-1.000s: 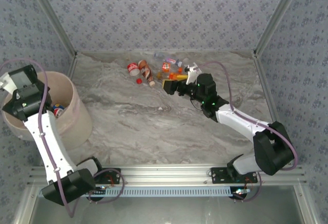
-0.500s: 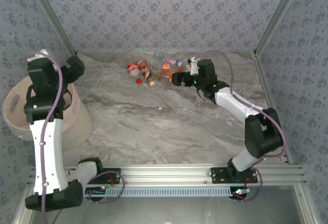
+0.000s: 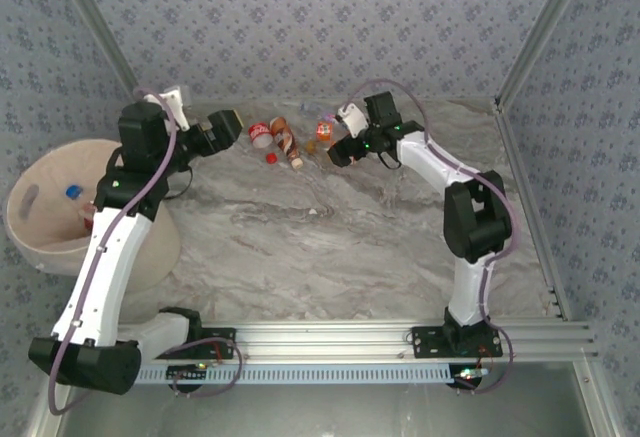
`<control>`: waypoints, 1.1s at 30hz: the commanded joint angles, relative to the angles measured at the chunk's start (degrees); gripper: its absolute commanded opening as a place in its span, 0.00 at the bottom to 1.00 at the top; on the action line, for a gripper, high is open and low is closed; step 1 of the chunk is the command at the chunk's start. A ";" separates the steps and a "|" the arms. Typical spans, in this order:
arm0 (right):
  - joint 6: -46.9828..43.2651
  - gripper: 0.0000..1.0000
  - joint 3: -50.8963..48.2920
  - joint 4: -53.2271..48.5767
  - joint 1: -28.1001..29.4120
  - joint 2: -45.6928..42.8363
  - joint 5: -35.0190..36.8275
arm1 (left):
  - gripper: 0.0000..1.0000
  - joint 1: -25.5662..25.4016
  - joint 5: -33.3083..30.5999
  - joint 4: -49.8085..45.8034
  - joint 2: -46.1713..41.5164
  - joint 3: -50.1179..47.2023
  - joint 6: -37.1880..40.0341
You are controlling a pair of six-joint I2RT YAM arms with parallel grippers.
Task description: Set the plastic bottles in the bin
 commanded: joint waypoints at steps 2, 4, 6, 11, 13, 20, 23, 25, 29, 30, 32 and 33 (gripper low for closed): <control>-12.43 0.85 9.35 -10.70 -0.97 6.52 1.11 | 0.98 -0.22 3.76 2.68 -0.42 -1.63 0.61; -14.57 0.84 14.26 -12.54 -1.14 10.04 1.89 | 0.98 -0.22 4.00 2.05 -0.31 -1.97 0.97; -16.25 0.84 17.96 -14.65 -1.16 13.03 3.19 | 0.98 -0.22 3.67 0.76 -0.08 -1.64 1.94; -18.46 0.78 29.15 -19.44 -1.08 21.48 6.24 | 0.98 -0.22 1.84 -1.65 0.21 -1.11 3.70; -18.91 0.77 31.96 -21.13 -0.94 23.72 6.20 | 0.98 -0.22 1.11 -2.23 0.13 -1.02 4.04; -20.17 0.74 31.94 -25.43 0.17 25.31 7.15 | 0.98 -0.22 0.44 -2.72 0.43 -1.26 4.32; -20.25 0.74 29.70 -25.86 0.44 25.14 8.65 | 0.98 -0.22 0.20 -3.01 1.04 -0.85 4.66; -20.19 0.74 28.59 -25.54 0.65 25.18 9.67 | 0.98 -0.22 0.22 -3.28 1.66 -0.42 4.75; -20.48 0.73 27.17 -24.48 0.98 25.28 9.80 | 0.98 -0.22 0.57 -2.88 2.70 -0.63 4.19; -20.64 0.73 26.91 -24.23 1.08 25.31 9.93 | 0.98 -0.22 0.64 -2.72 2.90 -0.73 3.99; -20.84 0.73 26.95 -24.18 1.33 25.65 10.57 | 0.98 -0.27 0.95 -2.62 3.37 -0.82 3.79; -20.80 0.73 26.83 -24.15 1.53 25.66 10.83 | 0.98 -0.27 1.16 -2.68 3.54 -0.83 3.79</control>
